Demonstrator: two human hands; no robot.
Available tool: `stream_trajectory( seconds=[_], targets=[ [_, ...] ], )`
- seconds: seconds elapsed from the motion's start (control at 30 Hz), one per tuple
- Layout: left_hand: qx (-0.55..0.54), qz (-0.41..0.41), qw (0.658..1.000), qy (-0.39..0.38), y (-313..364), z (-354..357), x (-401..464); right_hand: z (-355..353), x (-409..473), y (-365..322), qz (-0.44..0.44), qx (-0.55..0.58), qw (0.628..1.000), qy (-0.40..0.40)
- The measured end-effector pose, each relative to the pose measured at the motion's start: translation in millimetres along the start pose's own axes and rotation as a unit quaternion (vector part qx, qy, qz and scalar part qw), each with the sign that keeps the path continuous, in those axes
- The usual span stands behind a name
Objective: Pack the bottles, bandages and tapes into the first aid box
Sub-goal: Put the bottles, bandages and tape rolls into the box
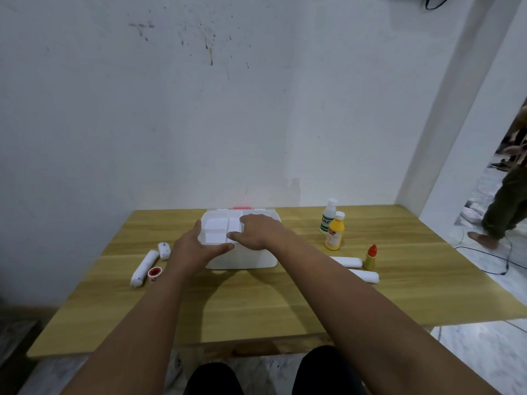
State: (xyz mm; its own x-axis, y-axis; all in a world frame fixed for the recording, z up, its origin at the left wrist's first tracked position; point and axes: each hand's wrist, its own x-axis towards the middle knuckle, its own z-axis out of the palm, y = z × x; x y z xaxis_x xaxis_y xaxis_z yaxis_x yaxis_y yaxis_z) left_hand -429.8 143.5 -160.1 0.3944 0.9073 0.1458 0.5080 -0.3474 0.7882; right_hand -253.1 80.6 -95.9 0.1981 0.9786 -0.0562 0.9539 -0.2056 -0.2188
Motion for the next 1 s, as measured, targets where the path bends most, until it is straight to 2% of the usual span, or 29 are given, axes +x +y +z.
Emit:
stream_trajectory(
  seconds=[0.3, 1.0],
  targets=[
    [0.000, -0.008, 1.000, 0.002, -3.5, 2.5, 3.9, 13.1, 8.1, -6.7, 0.020, -0.001, 0.999, 0.047],
    [0.009, -0.001, 1.000, 0.008, -0.5, 3.5, 2.7, 17.0, 9.0, -8.4, 0.018, 0.021, 0.998, 0.064]
  ],
)
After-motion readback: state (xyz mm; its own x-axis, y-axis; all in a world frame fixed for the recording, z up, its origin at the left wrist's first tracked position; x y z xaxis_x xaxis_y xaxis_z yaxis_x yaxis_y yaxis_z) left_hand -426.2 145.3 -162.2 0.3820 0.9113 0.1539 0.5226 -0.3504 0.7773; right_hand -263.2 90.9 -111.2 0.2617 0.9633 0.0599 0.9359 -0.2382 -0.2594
